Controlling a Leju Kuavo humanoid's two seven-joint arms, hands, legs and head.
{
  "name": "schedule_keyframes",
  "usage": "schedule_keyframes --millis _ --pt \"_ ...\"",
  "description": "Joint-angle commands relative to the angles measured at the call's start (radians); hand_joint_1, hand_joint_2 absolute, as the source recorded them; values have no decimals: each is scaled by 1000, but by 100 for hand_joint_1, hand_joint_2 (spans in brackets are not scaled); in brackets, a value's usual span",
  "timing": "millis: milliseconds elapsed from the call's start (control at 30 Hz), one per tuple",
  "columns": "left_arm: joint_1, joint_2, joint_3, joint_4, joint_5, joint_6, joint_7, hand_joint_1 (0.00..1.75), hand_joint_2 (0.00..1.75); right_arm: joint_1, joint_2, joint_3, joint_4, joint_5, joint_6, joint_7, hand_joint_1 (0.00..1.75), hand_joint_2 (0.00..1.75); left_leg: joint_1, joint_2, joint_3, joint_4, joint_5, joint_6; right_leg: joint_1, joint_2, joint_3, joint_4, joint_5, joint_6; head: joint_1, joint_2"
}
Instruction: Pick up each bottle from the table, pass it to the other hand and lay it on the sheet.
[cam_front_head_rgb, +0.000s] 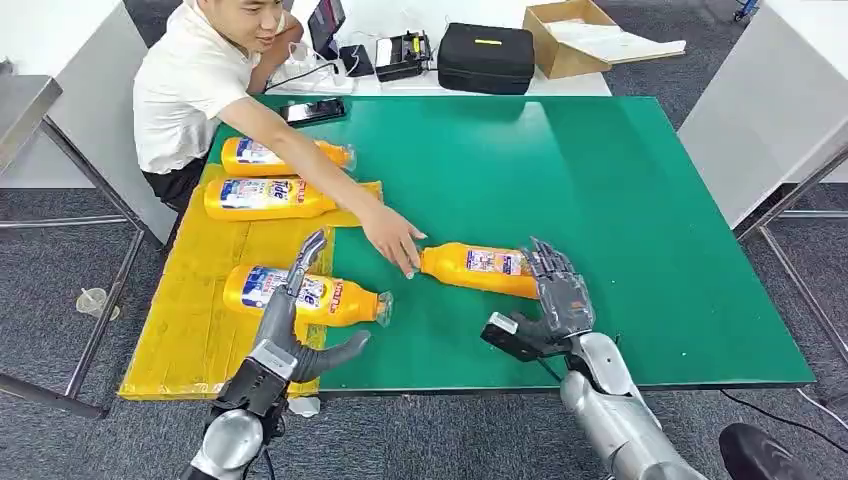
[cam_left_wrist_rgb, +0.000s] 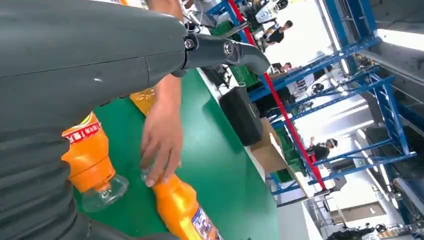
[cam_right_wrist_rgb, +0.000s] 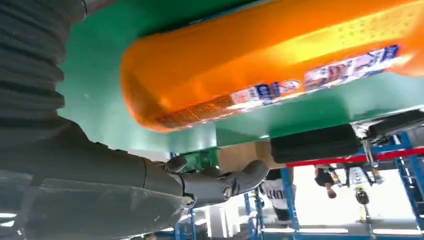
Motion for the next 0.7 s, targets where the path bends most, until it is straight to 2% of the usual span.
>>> schedule_keyframes --millis 33,100,200,400,467,500,600,633,667,700 --pt "-38 -19 -7 50 7 -7 12 0 175 -106 -16 77 97 10 55 36 0 175 1 4 4 2 -3 0 1 2 4 1 -2 -4 0 0" --pt "-50 -22 -8 69 6 -5 15 0 175 -130 -3 76 146 -4 77 35 0 175 0 3 2 0 -1 0 0 2 2 0 -1 -3 0 0" --pt "-50 -22 -8 69 6 -5 15 0 175 -130 -3 76 146 -4 77 35 0 175 1 5 5 1 -3 0 2 2 5 0 -2 -5 0 0" --pt "-50 -22 -8 69 6 -5 15 0 175 -130 -3 76 146 -4 77 35 0 175 0 1 2 0 -1 0 1 0 2 -1 0 -2 0 0" --pt "-62 -27 -6 89 0 4 16 0 175 -149 11 76 190 -18 87 26 0 175 1 4 6 1 -4 0 2 2 6 0 -2 -5 0 0" --pt "-62 -27 -6 89 0 4 16 0 175 -149 11 76 190 -18 87 26 0 175 0 2 2 0 -1 0 0 1 2 0 -1 -2 0 0" --pt "-80 -42 0 130 11 8 15 0 175 -195 30 85 292 -16 98 37 0 175 0 2 2 0 -1 0 1 1 2 -1 0 -2 0 0" --pt "-86 -45 2 141 17 8 15 0 175 -213 35 85 329 -16 113 56 0 175 1 5 7 1 -4 0 2 2 7 0 -2 -6 0 0" --pt "-90 -45 2 149 24 8 17 0 175 -231 38 90 362 -14 146 89 0 175 0 2 3 0 -1 0 0 1 2 0 0 -3 0 0" --pt "-91 -44 1 152 25 9 16 0 175 -246 34 103 383 -3 176 107 0 175 1 4 5 1 -2 0 1 2 4 0 -1 -4 0 0"
